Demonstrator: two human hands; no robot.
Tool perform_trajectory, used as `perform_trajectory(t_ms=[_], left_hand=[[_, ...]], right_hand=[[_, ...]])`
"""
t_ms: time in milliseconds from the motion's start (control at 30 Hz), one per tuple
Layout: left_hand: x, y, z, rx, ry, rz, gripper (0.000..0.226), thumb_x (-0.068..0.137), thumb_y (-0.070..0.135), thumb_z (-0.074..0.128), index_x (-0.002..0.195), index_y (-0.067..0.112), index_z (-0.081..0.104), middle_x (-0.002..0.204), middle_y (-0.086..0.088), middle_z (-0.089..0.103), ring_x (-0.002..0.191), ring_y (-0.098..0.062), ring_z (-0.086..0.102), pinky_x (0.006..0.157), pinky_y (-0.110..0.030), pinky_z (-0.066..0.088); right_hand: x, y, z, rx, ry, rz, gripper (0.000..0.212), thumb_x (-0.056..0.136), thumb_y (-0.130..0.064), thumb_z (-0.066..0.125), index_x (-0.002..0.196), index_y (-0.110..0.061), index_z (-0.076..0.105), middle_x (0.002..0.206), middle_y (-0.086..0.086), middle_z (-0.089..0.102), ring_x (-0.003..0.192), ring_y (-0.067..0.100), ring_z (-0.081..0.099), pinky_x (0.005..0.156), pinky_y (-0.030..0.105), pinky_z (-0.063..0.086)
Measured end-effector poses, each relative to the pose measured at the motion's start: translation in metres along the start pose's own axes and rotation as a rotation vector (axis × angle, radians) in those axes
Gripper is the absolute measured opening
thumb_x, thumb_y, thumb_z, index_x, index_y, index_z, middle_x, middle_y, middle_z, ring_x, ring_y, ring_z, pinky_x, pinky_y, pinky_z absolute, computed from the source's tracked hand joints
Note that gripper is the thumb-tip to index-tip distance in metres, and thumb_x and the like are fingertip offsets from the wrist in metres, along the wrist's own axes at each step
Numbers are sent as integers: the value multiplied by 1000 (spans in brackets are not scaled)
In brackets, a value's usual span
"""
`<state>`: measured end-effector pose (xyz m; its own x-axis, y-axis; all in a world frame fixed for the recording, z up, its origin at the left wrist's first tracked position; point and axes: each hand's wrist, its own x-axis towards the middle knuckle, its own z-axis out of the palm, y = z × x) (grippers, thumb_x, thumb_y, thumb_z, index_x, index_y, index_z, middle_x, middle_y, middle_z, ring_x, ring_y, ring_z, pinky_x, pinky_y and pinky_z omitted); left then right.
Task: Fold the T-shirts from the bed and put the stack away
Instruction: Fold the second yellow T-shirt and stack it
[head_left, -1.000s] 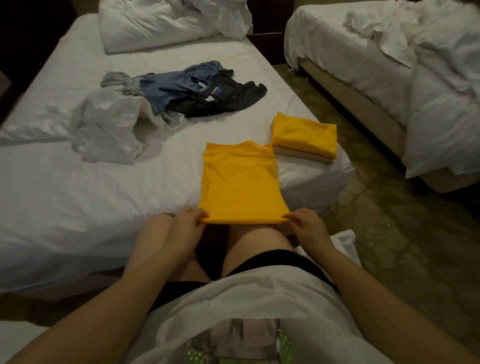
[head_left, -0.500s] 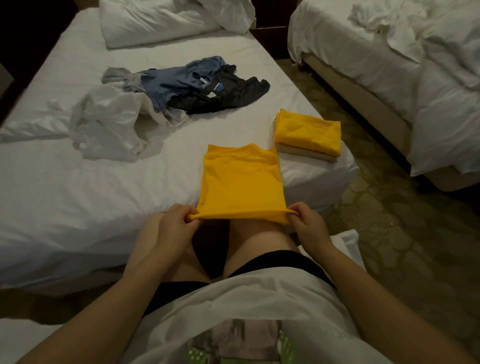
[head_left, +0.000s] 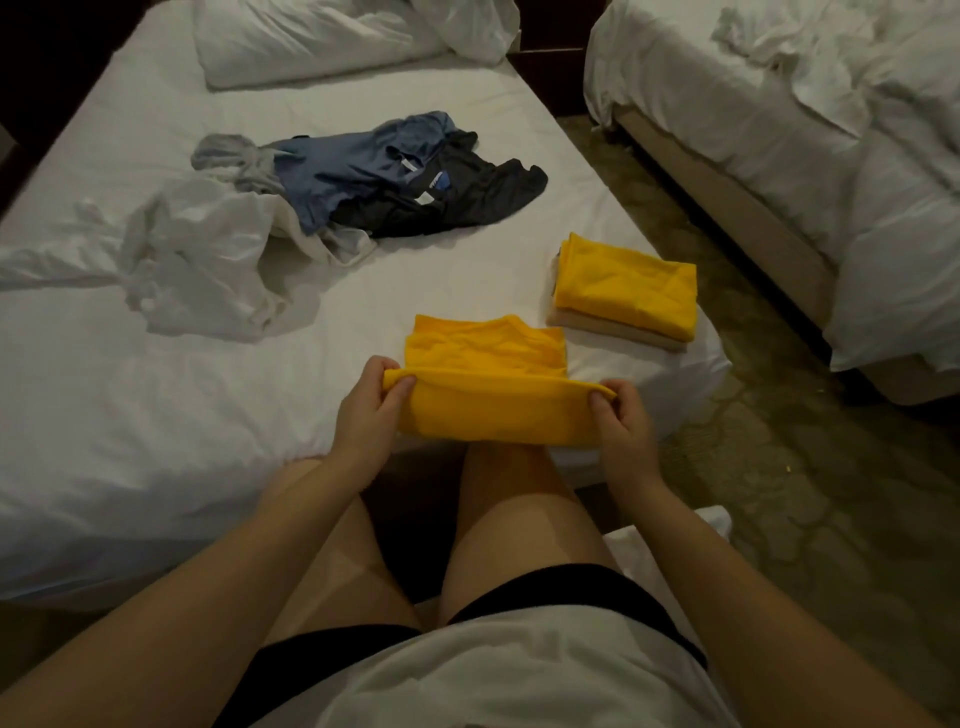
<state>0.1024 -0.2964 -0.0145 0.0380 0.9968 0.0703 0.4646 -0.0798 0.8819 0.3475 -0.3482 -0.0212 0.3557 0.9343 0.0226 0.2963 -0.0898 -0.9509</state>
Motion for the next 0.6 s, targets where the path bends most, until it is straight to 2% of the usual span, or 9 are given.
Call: perform_trajectory(t_ms=[133, 200, 300, 433, 533, 600], left_hand=[[40, 2, 14, 58, 47, -40, 15, 98, 30, 42, 95, 15, 44, 82, 1, 51, 71, -7, 45, 57, -24, 35], [62, 1, 23, 85, 82, -77, 19, 98, 33, 42, 96, 14, 45, 87, -4, 53, 75, -16, 47, 59, -29, 36], [93, -7, 39, 130, 141, -120, 25, 98, 33, 43, 100, 9, 49, 86, -7, 53, 79, -24, 48, 66, -32, 35], [135, -23, 57, 190, 162, -159, 26, 98, 34, 42, 97, 9, 49, 83, -8, 51, 76, -23, 47, 62, -30, 30], [161, -35, 68, 230, 138, -176, 23, 98, 35, 42, 92, 13, 46, 83, -8, 51, 74, -22, 47, 57, -30, 30], [172, -47, 74, 257, 122, -205, 24, 98, 37, 41, 92, 14, 46, 83, -7, 52, 75, -23, 48, 61, -30, 33]], right_hand=[[36, 8, 11, -17, 43, 54, 8, 99, -17, 43, 94, -15, 48, 78, -3, 49, 69, 7, 45, 59, 23, 36], [56, 14, 19, -65, 83, 93, 10, 99, -22, 43, 100, -15, 50, 82, -5, 51, 74, 11, 48, 63, 28, 37], [90, 23, 34, -191, 151, 146, 21, 98, -26, 45, 105, -9, 54, 89, 2, 54, 82, 17, 48, 67, 28, 32], [134, 39, 53, -339, 174, 173, 26, 97, -32, 44, 99, -8, 54, 93, 13, 60, 85, 28, 54, 65, 30, 32], [160, 52, 63, -434, 172, 217, 30, 98, -37, 41, 102, -11, 54, 97, 14, 62, 89, 32, 56, 64, 32, 33], [173, 60, 69, -488, 160, 259, 32, 97, -40, 40, 104, -11, 54, 102, 13, 62, 93, 32, 56, 66, 32, 33]])
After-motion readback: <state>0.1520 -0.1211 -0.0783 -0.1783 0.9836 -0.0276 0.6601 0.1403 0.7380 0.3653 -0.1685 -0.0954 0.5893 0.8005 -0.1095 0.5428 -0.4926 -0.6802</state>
